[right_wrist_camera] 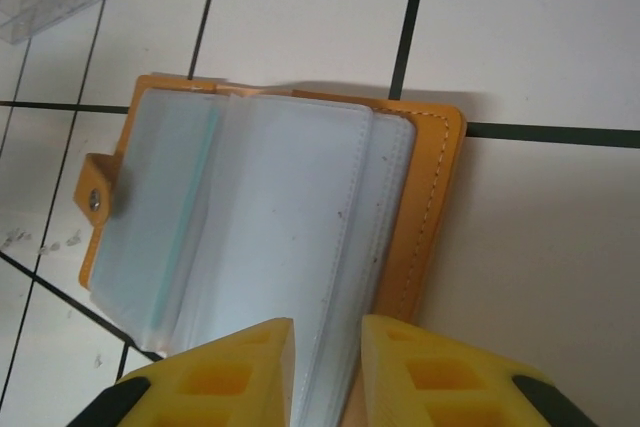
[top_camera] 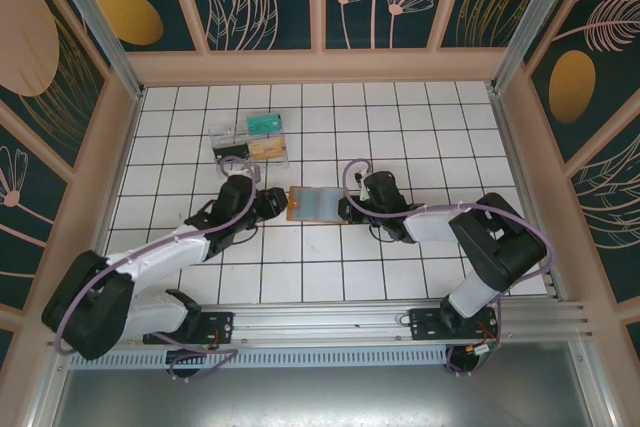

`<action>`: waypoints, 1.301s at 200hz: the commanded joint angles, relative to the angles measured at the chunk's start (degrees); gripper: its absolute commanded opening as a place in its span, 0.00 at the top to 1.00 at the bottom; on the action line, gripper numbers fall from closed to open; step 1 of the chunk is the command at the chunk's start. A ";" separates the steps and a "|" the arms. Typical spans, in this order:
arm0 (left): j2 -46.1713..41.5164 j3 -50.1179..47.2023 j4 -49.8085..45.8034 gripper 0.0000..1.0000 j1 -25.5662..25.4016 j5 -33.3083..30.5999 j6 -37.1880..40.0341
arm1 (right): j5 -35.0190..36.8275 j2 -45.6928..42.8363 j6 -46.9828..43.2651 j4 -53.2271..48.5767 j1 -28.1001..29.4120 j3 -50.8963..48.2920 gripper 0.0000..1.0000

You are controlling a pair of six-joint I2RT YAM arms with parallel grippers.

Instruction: Take the credit cards out of the card holder

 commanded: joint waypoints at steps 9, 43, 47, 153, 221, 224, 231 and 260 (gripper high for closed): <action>5.72 1.83 6.53 0.58 -2.53 -0.22 -0.73 | 1.55 1.94 -0.80 -1.25 0.37 2.17 0.77; 12.36 4.87 6.22 0.58 -3.70 0.87 -0.22 | 1.34 3.37 -1.19 -2.24 0.21 3.36 0.83; 12.98 5.09 6.22 0.58 -3.81 0.99 -0.20 | 1.29 3.46 -1.22 -2.24 0.24 3.41 0.83; 20.87 8.66 2.84 0.59 -4.02 0.43 0.81 | 0.24 4.12 -1.04 -2.46 0.23 3.84 0.84; 22.10 9.00 0.85 0.58 -4.02 -1.09 0.72 | -0.03 4.05 -0.96 -2.46 0.18 3.90 0.85; 22.10 9.08 0.66 0.58 -4.05 -1.23 0.72 | -0.03 4.08 -0.96 -2.49 0.21 3.90 0.85; 22.10 9.16 0.19 0.58 -4.10 -1.68 0.81 | -0.03 4.04 -0.96 -2.50 0.20 3.86 0.85; 20.61 8.79 -1.41 0.58 -4.18 -2.81 1.12 | -0.02 4.11 -0.91 -2.50 0.15 3.81 0.85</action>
